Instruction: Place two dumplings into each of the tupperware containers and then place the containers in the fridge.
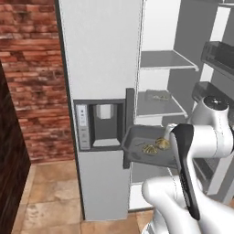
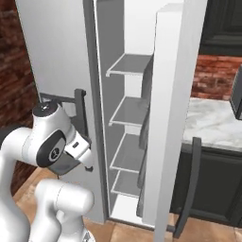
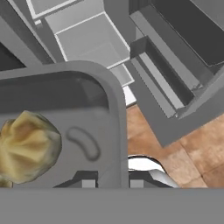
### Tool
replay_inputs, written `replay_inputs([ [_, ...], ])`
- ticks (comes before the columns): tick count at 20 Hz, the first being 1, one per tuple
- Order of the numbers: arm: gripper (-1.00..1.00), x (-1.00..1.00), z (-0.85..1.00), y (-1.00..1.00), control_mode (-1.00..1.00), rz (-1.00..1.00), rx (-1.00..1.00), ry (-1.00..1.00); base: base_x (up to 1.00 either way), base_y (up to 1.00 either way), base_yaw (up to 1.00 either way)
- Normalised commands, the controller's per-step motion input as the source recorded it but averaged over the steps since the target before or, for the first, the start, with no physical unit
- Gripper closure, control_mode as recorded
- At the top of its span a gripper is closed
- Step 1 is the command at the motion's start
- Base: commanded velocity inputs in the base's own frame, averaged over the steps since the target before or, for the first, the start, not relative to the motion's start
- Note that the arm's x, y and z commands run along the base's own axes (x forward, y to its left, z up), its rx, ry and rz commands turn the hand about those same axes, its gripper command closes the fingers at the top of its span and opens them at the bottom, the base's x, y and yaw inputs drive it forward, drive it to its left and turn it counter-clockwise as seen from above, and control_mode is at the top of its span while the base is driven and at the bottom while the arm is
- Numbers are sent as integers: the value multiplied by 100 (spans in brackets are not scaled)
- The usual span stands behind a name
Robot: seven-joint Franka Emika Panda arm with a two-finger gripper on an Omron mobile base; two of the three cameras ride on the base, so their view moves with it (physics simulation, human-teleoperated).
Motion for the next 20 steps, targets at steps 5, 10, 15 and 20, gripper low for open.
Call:
replay_inputs([
  [5, 100, 0, 0, 0, 100, 0, 0, 0, 50, -28, 4],
  [10, 100, 0, 0, 0, 100, 0, 0, 0, 41, -37, 1],
  [15, 100, 0, 0, 0, 100, 0, 0, 0, 40, -16, 0],
  [20, 100, 0, 0, 0, 100, 0, 0, 0, 33, -24, 0],
])
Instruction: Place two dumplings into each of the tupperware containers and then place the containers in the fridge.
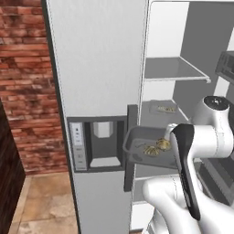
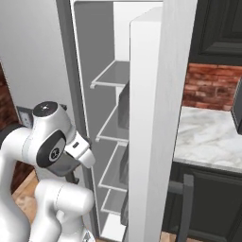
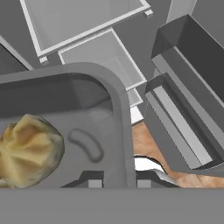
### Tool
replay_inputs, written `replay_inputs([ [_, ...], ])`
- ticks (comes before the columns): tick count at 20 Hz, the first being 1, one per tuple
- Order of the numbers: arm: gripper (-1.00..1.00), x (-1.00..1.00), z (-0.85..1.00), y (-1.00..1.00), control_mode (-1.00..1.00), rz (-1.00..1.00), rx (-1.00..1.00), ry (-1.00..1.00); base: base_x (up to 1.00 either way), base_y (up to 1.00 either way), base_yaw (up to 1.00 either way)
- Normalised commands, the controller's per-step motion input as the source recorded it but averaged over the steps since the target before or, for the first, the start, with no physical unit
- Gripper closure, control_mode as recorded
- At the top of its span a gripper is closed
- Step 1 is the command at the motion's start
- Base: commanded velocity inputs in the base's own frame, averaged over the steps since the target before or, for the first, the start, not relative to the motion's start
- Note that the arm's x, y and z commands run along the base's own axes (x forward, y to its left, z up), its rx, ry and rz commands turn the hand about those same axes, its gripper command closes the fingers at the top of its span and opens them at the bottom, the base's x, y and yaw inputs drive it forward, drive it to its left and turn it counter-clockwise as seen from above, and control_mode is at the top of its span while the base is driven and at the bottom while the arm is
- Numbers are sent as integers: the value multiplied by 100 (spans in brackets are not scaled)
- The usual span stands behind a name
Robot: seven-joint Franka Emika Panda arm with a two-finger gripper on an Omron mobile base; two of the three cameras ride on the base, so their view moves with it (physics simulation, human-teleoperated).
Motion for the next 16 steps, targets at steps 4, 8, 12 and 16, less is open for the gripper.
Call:
replay_inputs([
  [4, 100, 0, 0, 0, 100, 0, 0, 0, 28, -22, 0],
  [8, 100, 0, 0, 0, 100, 0, 0, 0, 6, -20, 0],
  [12, 100, -1, 0, -22, -100, -3, 6, -13, 0, 0, 0],
  [16, 100, -25, 0, -19, -100, -5, 11, -20, 0, 0, 0],
])
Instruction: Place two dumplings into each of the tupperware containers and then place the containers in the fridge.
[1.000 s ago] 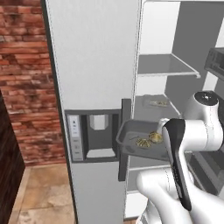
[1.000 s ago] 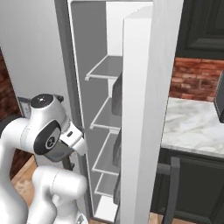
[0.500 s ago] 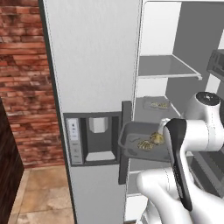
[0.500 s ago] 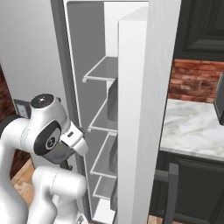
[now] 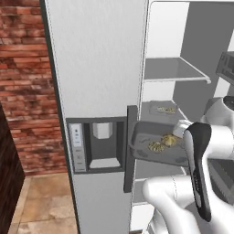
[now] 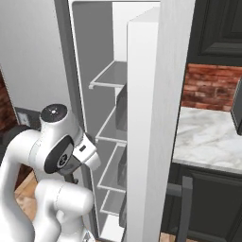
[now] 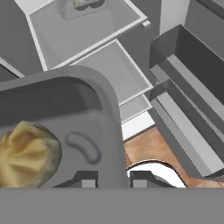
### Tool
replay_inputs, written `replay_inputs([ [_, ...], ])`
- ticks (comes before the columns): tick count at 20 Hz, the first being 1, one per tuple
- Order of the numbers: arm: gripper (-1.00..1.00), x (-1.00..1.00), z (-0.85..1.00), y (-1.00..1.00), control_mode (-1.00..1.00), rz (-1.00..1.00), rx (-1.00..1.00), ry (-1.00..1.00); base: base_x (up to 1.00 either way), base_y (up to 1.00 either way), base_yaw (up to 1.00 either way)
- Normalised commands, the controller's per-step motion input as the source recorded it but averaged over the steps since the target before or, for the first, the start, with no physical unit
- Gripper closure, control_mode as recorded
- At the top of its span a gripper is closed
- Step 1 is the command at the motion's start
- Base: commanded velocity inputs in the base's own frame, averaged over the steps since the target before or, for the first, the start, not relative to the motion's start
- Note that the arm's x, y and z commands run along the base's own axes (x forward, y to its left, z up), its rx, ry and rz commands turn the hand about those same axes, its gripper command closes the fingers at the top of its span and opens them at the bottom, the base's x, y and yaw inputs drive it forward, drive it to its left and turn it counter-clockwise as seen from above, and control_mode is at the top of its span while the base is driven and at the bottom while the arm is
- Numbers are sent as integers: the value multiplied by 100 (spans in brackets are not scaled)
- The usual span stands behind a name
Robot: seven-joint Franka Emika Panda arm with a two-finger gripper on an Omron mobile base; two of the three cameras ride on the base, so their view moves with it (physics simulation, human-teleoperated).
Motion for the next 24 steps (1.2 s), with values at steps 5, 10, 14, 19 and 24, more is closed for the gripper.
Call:
replay_inputs([
  [5, 100, -41, 0, -1, -100, -11, 3, -14, 0, 0, 0],
  [10, 100, -62, -4, 7, -100, -38, 0, 0, 0, 0, 0],
  [14, 100, -73, -14, -31, -100, -38, 13, 0, 0, 0, 0],
  [19, 100, -39, -21, -4, -100, -45, 4, -5, 0, 0, 0],
  [24, 100, -9, -2, 0, -100, -51, 1, -10, 0, 0, 0],
])
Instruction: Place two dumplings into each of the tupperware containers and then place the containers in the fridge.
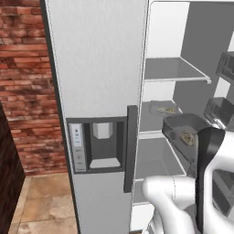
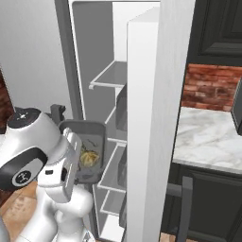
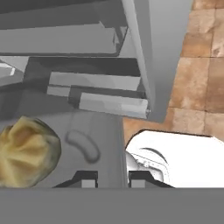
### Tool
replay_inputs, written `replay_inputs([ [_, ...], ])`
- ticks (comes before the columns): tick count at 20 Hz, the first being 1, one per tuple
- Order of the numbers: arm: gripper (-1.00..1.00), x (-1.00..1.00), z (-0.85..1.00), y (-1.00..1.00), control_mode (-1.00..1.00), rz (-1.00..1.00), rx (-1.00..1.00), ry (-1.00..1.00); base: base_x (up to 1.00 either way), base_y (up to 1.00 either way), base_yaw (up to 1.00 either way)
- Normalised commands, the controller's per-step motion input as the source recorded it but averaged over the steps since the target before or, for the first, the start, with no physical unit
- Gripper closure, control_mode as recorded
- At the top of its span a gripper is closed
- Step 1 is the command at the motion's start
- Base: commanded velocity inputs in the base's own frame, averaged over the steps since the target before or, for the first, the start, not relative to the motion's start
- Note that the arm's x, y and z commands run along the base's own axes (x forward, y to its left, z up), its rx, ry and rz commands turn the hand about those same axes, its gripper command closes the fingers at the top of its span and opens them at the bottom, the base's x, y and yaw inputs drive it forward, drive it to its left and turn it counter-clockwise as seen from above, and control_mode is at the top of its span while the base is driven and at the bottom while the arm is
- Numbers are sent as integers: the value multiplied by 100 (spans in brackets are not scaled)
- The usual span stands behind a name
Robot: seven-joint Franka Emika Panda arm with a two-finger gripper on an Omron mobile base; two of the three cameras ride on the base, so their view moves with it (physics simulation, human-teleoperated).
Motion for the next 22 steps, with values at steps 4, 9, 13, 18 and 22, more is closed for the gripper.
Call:
replay_inputs([
  [4, 100, 4, 0, 1, -100, -35, 3, -18, 0, 0, 0],
  [9, 100, 26, 0, 11, -100, -7, 0, -20, 0, 0, 0],
  [13, 100, 39, 1, 12, -100, -3, 0, -16, 0, 0, 0],
  [18, 100, 16, 22, -2, -100, -3, 0, -3, 0, 0, 0],
  [22, 100, 7, 41, 0, -100, -2, -1, 0, 0, 0, 0],
])
